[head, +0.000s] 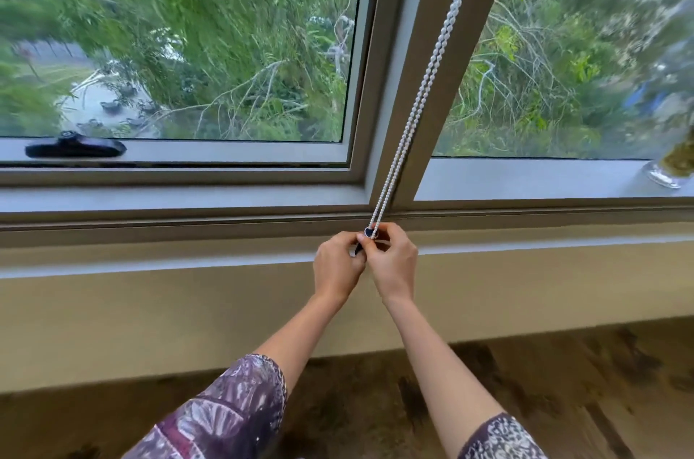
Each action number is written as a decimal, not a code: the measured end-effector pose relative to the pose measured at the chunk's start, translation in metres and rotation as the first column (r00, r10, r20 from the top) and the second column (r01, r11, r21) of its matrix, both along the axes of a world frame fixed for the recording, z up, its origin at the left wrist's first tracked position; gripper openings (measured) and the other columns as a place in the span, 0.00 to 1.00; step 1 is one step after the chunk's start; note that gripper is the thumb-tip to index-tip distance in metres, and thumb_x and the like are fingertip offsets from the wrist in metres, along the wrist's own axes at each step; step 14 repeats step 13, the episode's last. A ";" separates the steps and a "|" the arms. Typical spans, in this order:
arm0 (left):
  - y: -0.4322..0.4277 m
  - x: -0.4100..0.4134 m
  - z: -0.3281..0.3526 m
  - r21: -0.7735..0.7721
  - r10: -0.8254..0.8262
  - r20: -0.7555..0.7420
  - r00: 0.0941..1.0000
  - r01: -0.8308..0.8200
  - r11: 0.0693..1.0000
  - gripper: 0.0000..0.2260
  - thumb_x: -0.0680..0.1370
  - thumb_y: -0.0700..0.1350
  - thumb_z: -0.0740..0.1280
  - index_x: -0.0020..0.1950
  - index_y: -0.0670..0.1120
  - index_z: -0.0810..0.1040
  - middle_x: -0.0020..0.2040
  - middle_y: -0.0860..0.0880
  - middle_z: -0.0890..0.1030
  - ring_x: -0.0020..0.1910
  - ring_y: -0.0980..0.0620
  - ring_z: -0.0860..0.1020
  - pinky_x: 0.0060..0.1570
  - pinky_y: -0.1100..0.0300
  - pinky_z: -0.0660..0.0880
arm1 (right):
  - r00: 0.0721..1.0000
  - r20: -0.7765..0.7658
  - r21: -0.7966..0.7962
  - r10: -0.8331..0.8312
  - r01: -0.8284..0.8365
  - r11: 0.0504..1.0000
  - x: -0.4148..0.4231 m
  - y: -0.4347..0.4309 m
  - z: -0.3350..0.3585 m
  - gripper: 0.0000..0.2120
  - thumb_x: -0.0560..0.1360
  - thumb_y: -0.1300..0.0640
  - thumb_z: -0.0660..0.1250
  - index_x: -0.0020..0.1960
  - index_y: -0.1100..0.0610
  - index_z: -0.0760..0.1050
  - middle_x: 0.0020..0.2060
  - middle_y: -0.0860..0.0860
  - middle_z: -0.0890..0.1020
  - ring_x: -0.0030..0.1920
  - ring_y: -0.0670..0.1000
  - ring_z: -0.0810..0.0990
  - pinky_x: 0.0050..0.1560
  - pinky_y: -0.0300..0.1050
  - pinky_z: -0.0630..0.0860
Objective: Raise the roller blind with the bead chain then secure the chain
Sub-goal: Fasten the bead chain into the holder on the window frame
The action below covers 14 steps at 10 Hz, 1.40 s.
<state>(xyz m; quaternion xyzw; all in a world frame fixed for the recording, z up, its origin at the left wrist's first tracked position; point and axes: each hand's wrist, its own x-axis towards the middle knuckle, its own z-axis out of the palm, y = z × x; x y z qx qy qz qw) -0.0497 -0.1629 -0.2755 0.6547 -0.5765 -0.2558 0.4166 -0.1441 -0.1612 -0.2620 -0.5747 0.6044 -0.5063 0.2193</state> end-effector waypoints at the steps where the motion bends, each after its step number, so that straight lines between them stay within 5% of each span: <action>1: 0.004 0.000 -0.002 0.005 -0.008 -0.029 1.000 0.008 1.000 0.07 0.74 0.46 0.66 0.48 0.52 0.83 0.46 0.52 0.86 0.46 0.50 0.82 0.42 0.53 0.78 | 1.000 -0.011 -0.002 -0.016 0.016 1.000 0.001 0.002 -0.003 0.08 0.70 0.58 0.74 0.47 0.57 0.79 0.42 0.51 0.83 0.40 0.43 0.80 0.42 0.26 0.73; 4: 0.008 -0.006 0.002 0.038 -0.041 -0.085 0.996 0.044 0.998 0.09 0.73 0.44 0.66 0.48 0.50 0.85 0.44 0.50 0.87 0.45 0.53 0.83 0.46 0.56 0.79 | 0.999 -0.041 -0.016 -0.012 0.011 1.000 -0.005 0.004 -0.003 0.07 0.69 0.61 0.74 0.44 0.58 0.78 0.41 0.52 0.81 0.39 0.47 0.80 0.41 0.24 0.71; 7: 0.012 -0.007 0.001 0.070 -0.067 -0.157 0.985 0.079 0.994 0.08 0.73 0.43 0.67 0.48 0.50 0.84 0.43 0.51 0.86 0.43 0.52 0.83 0.45 0.55 0.79 | 0.998 -0.060 -0.007 -0.005 0.005 1.000 -0.001 0.010 -0.002 0.09 0.70 0.60 0.73 0.49 0.56 0.78 0.43 0.50 0.82 0.43 0.47 0.82 0.46 0.33 0.75; 9: 0.020 0.001 -0.003 0.110 -0.095 -0.037 0.995 0.098 0.989 0.10 0.74 0.46 0.65 0.52 0.53 0.82 0.48 0.52 0.86 0.47 0.50 0.82 0.41 0.60 0.74 | 0.997 -0.075 0.069 0.010 -0.005 0.998 0.001 0.021 -0.011 0.11 0.71 0.59 0.72 0.52 0.54 0.77 0.44 0.49 0.84 0.45 0.46 0.83 0.49 0.39 0.79; 11: 0.027 0.016 -0.016 0.173 -0.141 0.008 0.990 0.137 0.975 0.12 0.75 0.47 0.65 0.57 0.54 0.81 0.53 0.52 0.85 0.55 0.50 0.81 0.52 0.56 0.78 | 0.998 -0.027 0.193 -0.060 0.064 0.979 0.007 0.034 -0.024 0.14 0.70 0.58 0.74 0.54 0.56 0.78 0.48 0.51 0.84 0.48 0.50 0.83 0.53 0.47 0.79; 14: 0.038 0.037 -0.025 0.197 -0.159 0.107 0.981 0.136 0.971 0.15 0.76 0.48 0.66 0.62 0.51 0.78 0.60 0.52 0.82 0.61 0.50 0.79 0.59 0.54 0.76 | 0.985 -0.091 0.426 -0.148 0.173 0.888 0.021 0.049 -0.038 0.19 0.70 0.45 0.72 0.51 0.59 0.78 0.44 0.54 0.82 0.49 0.57 0.80 0.44 0.44 0.70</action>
